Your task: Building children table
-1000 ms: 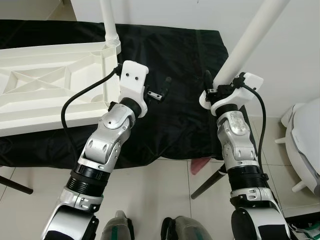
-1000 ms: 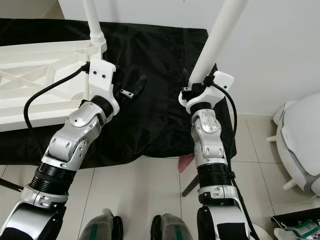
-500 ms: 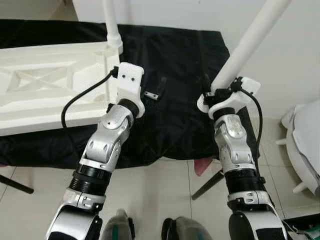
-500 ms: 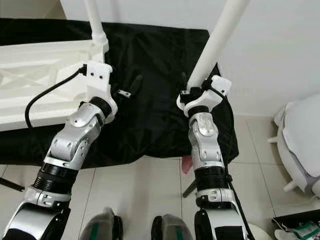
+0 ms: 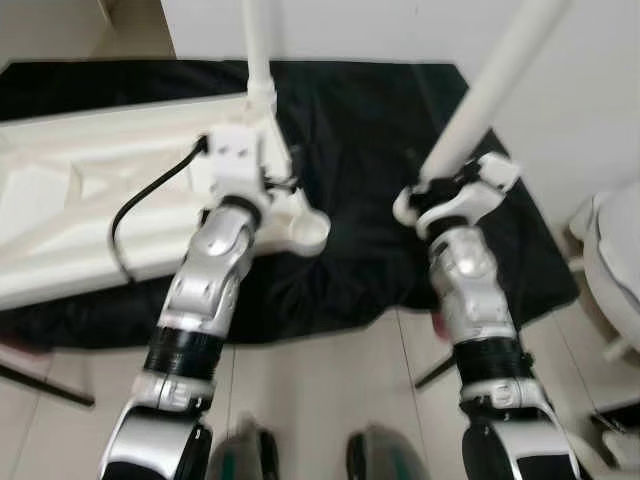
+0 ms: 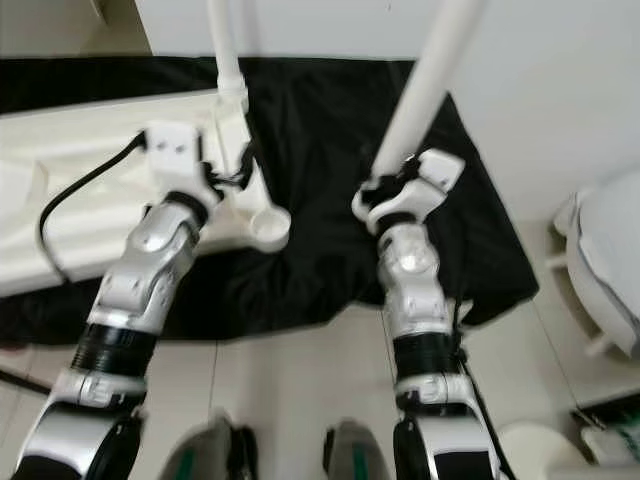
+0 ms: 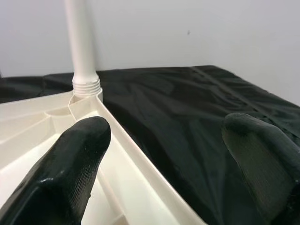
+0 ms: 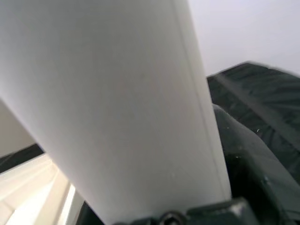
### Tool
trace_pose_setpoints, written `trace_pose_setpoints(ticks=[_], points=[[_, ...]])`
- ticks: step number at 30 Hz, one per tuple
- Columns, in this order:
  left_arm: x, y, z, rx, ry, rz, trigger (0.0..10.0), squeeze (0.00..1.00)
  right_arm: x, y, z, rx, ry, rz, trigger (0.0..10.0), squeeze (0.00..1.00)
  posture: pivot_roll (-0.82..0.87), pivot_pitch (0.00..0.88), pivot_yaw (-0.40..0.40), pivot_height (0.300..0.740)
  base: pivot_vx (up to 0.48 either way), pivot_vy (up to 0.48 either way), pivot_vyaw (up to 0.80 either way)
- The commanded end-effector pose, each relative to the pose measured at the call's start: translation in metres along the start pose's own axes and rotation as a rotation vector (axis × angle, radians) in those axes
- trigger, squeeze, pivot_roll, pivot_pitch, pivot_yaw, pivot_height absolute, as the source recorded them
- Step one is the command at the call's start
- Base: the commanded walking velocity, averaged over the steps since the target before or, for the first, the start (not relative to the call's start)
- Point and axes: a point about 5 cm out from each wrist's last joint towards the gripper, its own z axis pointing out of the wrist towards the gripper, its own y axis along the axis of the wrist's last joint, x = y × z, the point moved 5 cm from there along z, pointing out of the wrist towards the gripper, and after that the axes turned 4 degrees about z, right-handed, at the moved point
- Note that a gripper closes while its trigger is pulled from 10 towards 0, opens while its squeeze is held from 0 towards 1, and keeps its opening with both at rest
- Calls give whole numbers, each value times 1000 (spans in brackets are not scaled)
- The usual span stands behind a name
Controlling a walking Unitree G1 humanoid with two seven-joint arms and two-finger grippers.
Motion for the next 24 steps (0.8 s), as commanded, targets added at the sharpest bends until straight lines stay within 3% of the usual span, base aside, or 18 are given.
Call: trace_pose_setpoints(ticks=[1,6,24], points=[[9,2,0,-5,27,11,10000,0,8,3,2,-14,21,12,10000,0,-145,44,-23,740,0,472,0],[8,3,1,-11,30,11,10000,0,9,3,2,-15,25,11,10000,0,-141,37,-23,740,0,472,0],[-6,7,-1,-39,17,66,10000,0,10,3,5,-18,38,6,10000,0,-127,23,-31,740,0,0,0]])
